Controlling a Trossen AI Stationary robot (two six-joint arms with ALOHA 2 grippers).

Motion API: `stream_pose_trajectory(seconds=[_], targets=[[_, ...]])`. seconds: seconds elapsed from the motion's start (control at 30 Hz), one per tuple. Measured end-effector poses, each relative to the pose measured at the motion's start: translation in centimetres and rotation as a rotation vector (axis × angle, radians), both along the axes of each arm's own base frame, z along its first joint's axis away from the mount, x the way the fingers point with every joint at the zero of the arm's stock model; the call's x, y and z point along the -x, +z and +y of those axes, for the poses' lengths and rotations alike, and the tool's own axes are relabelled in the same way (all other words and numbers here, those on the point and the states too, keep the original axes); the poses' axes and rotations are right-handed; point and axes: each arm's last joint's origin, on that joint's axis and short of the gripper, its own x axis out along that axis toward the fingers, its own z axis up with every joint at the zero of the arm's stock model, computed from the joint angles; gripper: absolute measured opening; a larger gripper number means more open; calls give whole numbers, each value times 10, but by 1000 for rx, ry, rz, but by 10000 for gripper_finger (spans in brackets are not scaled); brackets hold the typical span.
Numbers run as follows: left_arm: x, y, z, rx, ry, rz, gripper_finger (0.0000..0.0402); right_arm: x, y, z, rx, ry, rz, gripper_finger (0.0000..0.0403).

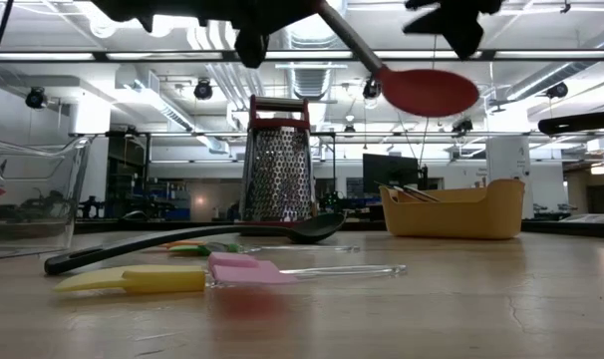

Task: Pick & Place Kitchen Items
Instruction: Put the red slotted spoon into the right transparent bin

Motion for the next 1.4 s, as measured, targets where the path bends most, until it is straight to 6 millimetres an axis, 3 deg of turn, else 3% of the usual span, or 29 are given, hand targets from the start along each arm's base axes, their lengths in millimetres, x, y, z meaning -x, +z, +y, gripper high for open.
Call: stream_pose_trajectory(seconds=[0.3, 0.63, 1.17, 1.4], targets=[[-20, -3, -5, 89, -139, 45, 64, -10, 17, -1, 81, 34, -181, 191], [-53, -9, -11, 138, -185, 76, 64, -35, 1, 3, 21, 87, -160, 187], [-70, -18, -19, 147, -215, 121, 65, -58, -4, 9, -33, 157, -207, 243], [-70, -15, -21, 150, -233, 115, 65, -63, -2, 8, -30, 144, -203, 222]])
